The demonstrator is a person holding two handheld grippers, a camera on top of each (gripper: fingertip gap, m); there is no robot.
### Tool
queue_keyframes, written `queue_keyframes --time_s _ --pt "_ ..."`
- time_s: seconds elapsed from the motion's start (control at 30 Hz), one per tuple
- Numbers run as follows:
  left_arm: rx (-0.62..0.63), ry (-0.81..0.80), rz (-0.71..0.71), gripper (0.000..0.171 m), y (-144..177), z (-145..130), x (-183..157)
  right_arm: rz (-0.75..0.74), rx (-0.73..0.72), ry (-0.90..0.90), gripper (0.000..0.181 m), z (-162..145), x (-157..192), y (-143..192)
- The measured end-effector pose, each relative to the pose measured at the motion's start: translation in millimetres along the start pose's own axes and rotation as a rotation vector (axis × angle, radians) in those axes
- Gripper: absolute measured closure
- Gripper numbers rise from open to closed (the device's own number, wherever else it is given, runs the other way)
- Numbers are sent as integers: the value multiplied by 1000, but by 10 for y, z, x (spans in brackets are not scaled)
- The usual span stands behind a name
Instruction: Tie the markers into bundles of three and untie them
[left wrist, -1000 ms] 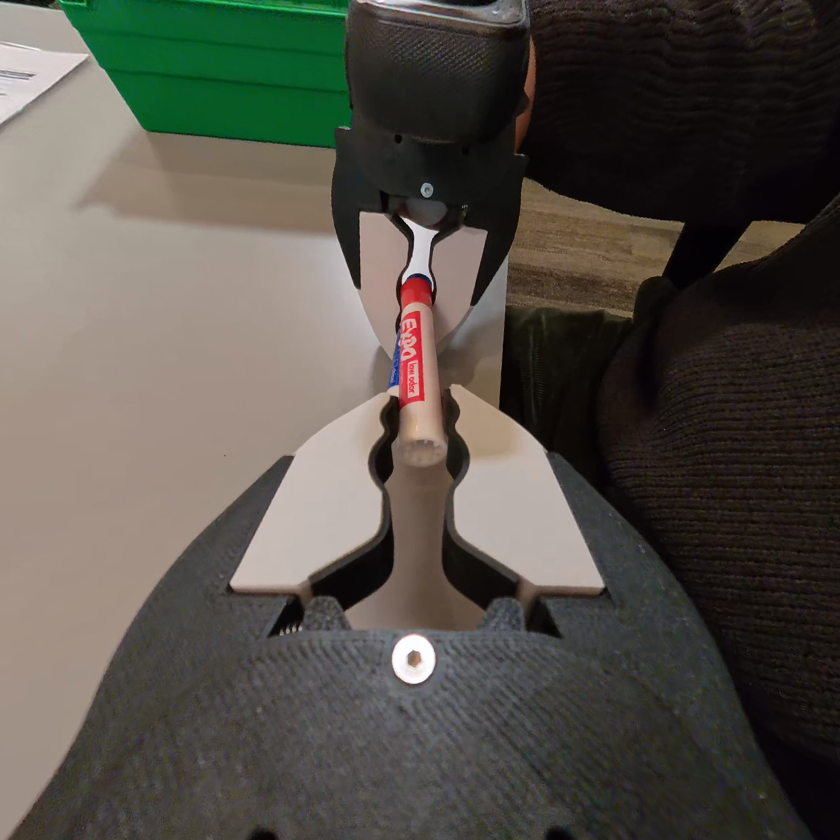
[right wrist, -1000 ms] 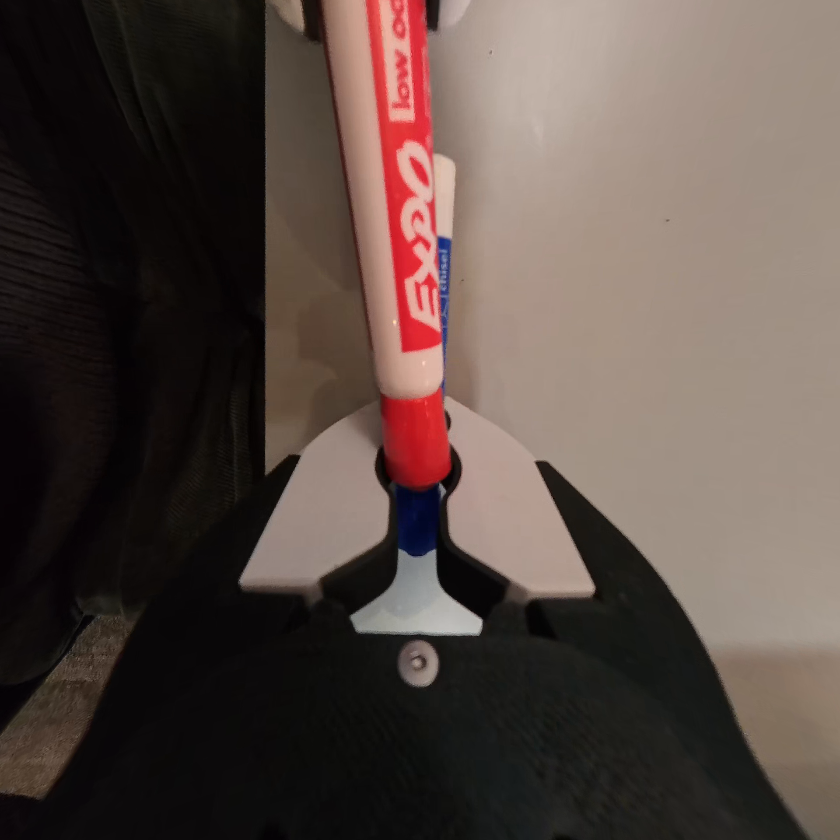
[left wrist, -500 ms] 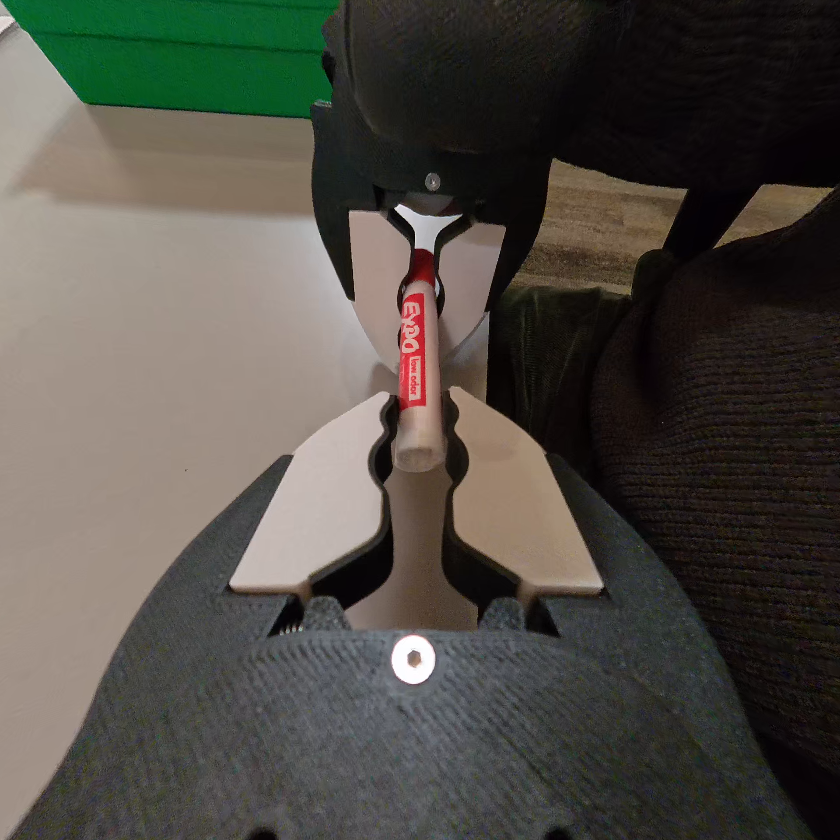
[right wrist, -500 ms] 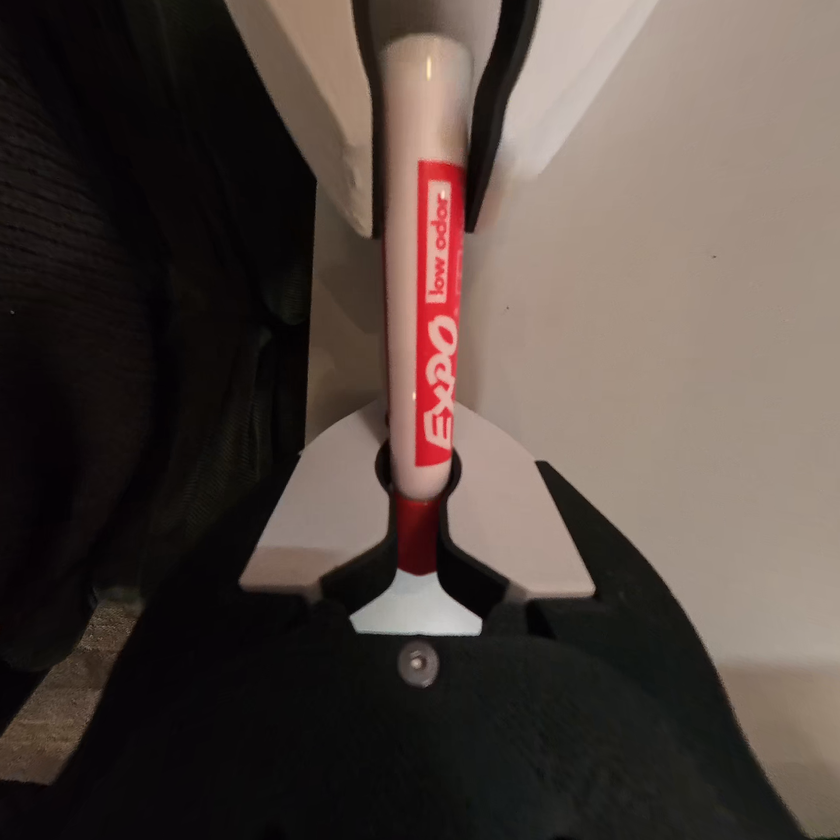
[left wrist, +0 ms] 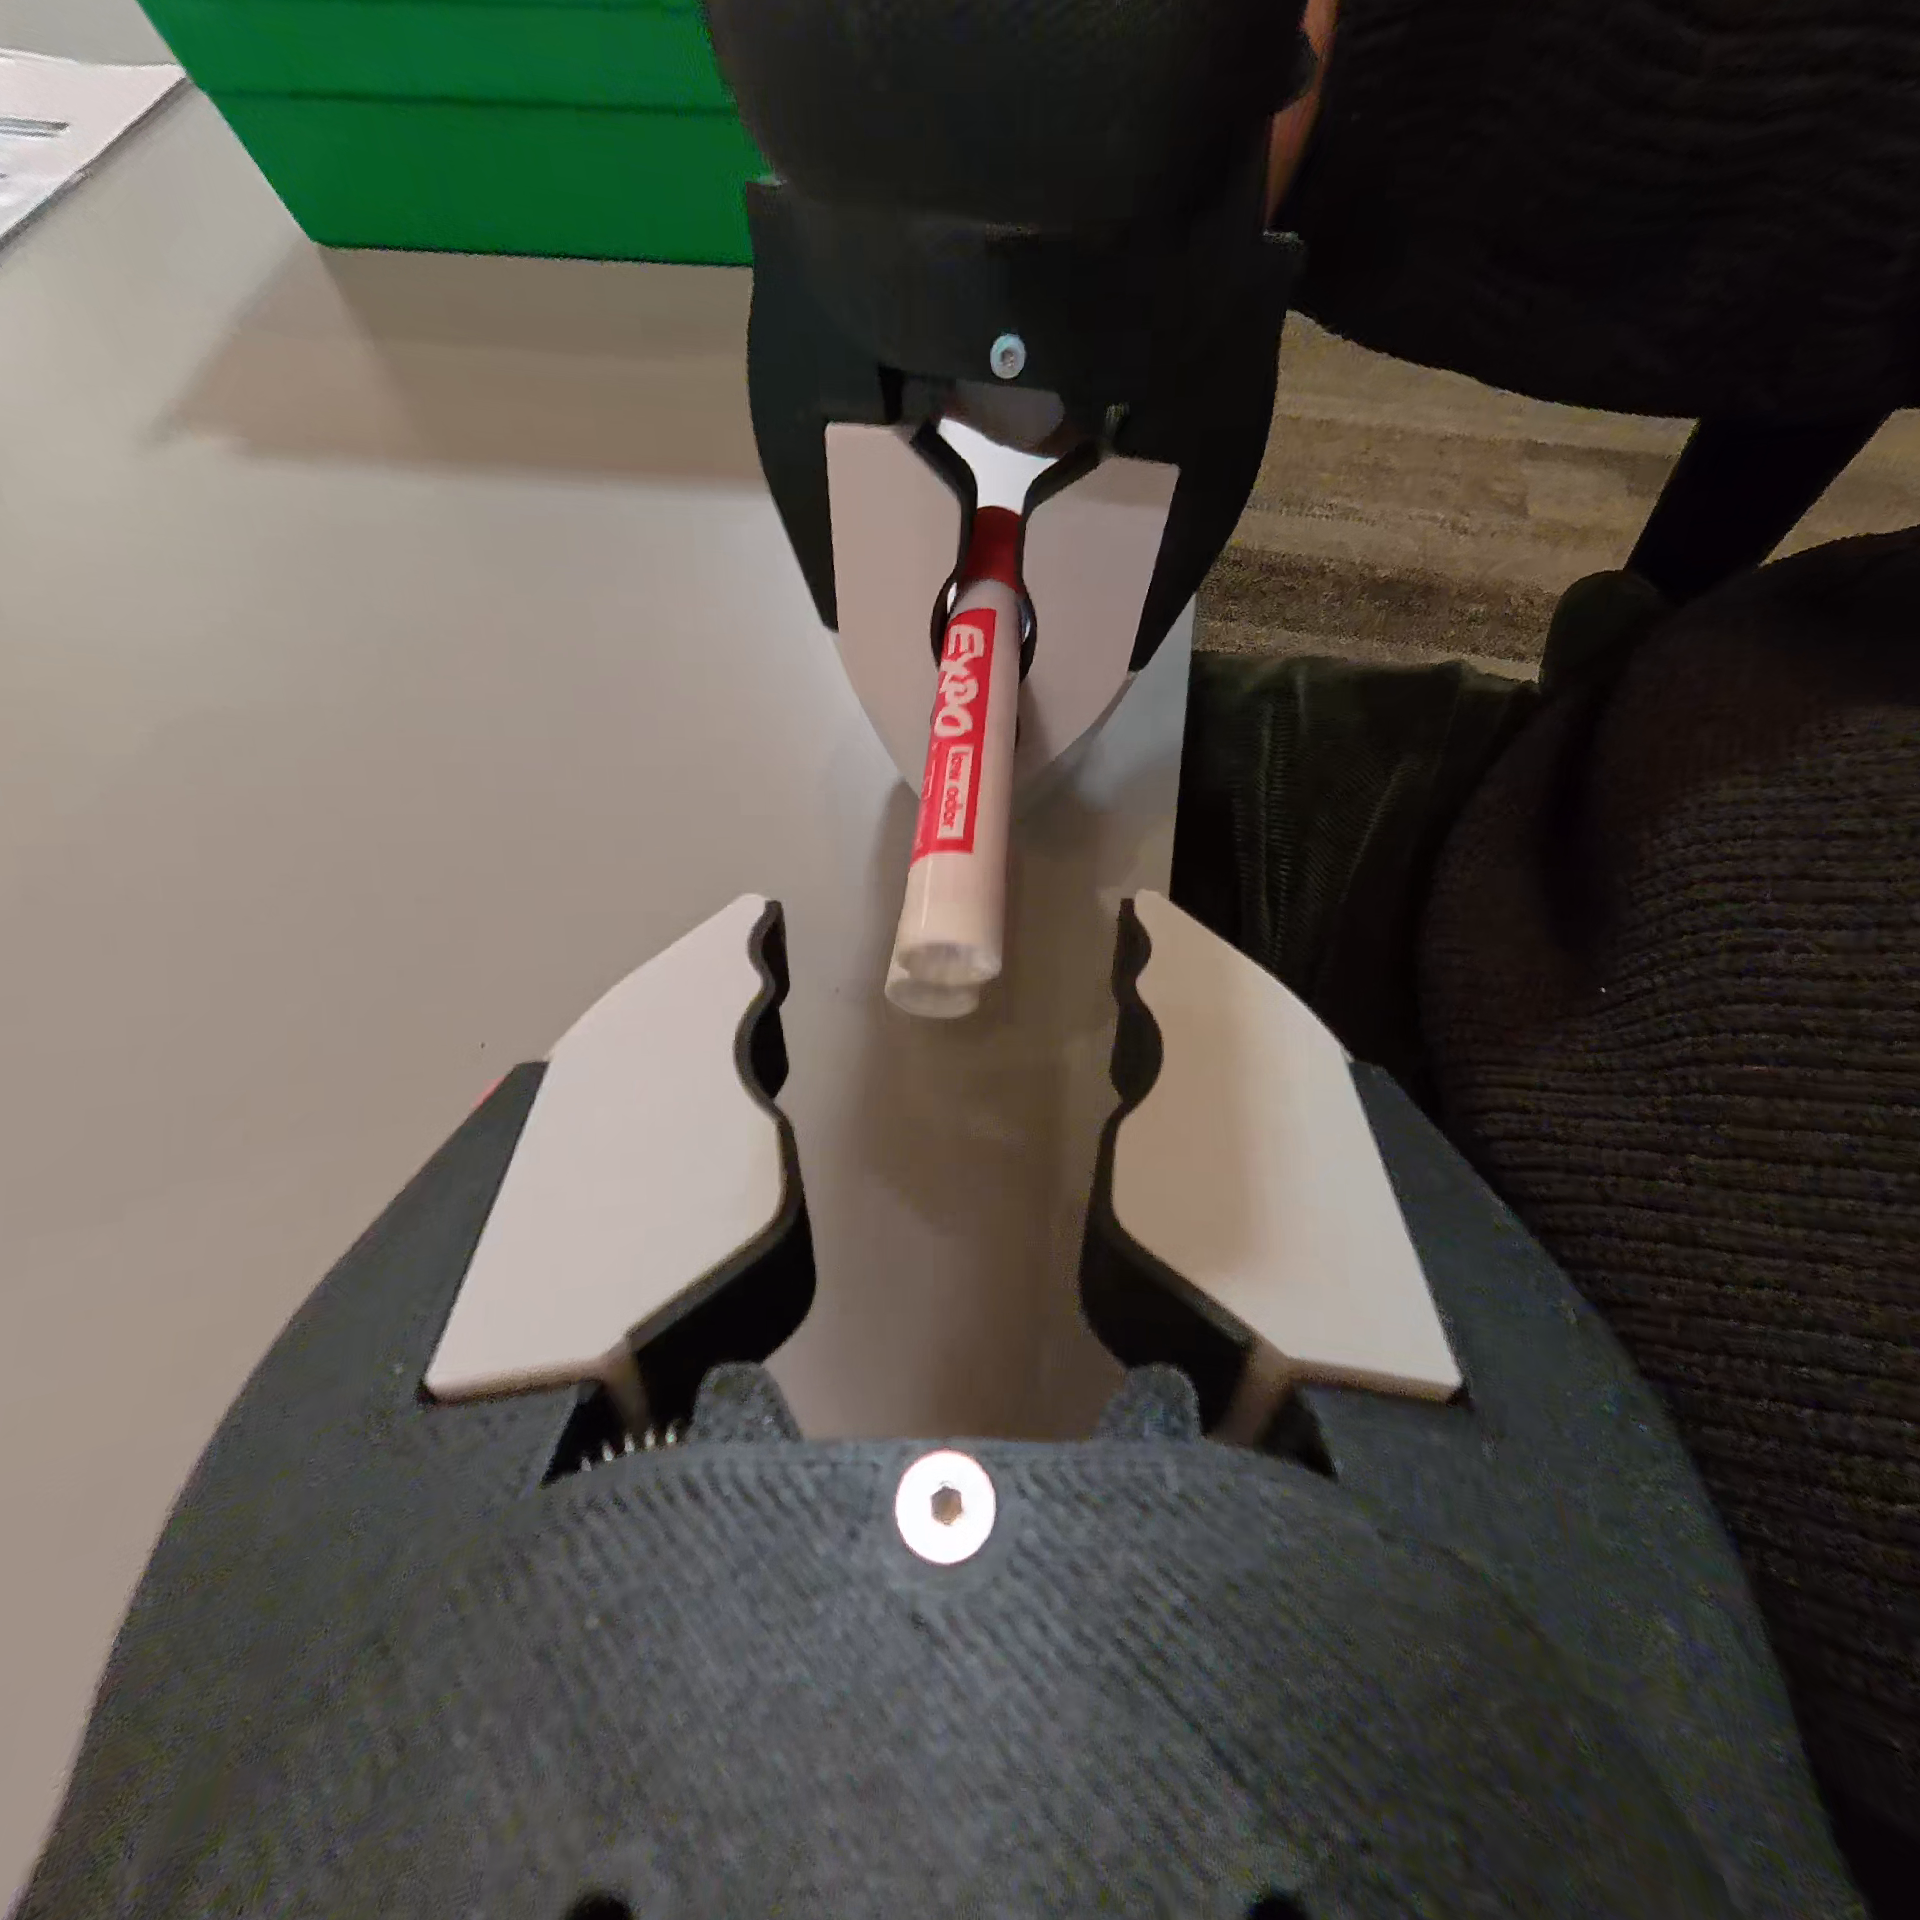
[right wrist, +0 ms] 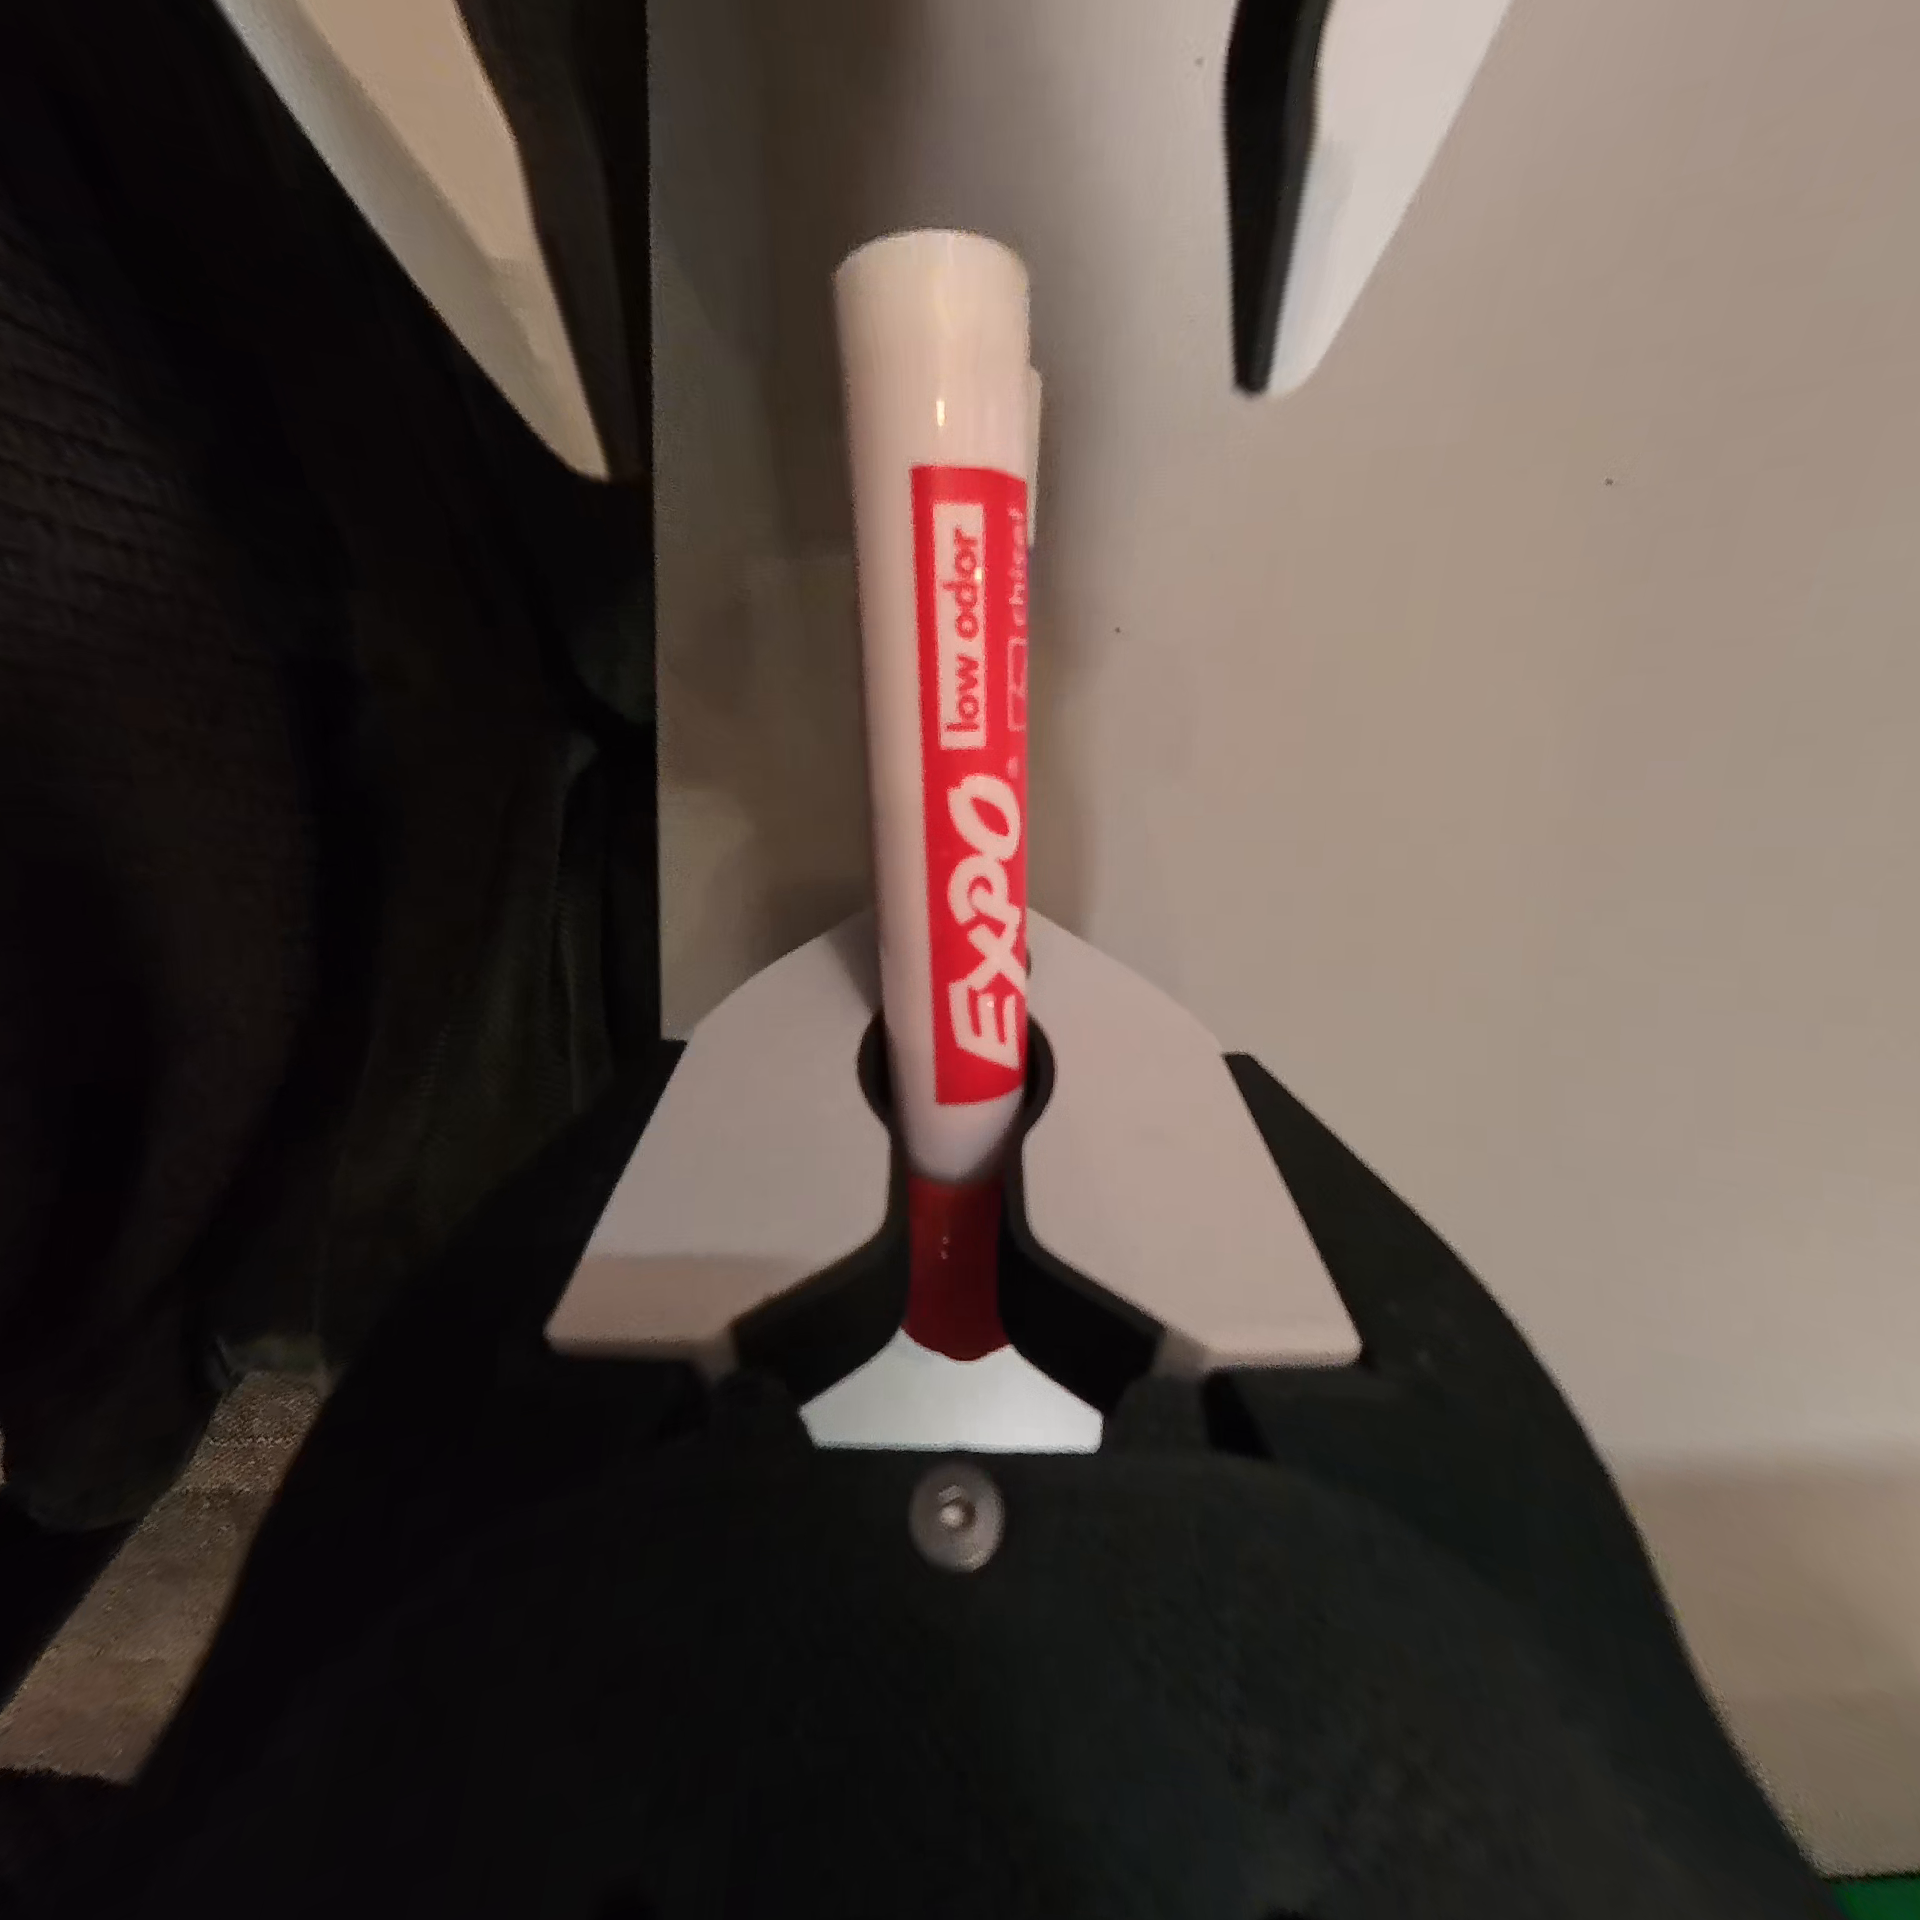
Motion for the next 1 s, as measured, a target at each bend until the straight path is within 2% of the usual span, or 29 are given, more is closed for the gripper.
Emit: queue_keyframes --time_s 0.27,0.53,0.67,1.0 --pt "33 9 -9 130 -47 -103 22 5 -15 -16 167 -23 -30 33" --pt "18 18 -9 132 -29 -95 34 13 0 -19 167 -29 -16 25" --pt "19 18 -28 153 -4 -113 35 18 35 -36 167 -67 -14 27" --pt "32 5 -59 155 -58 -108 -38 45 96 -58 167 -91 51 51"
Point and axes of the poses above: each gripper's, where its closed fingertips meet, y back along the fingers, z out of its top, x = y × z across the jaws, the point moved 5 cm from there along y, back along the fingers, and after that the axes turned 7 degrees about -y, right-handed, at the moved point
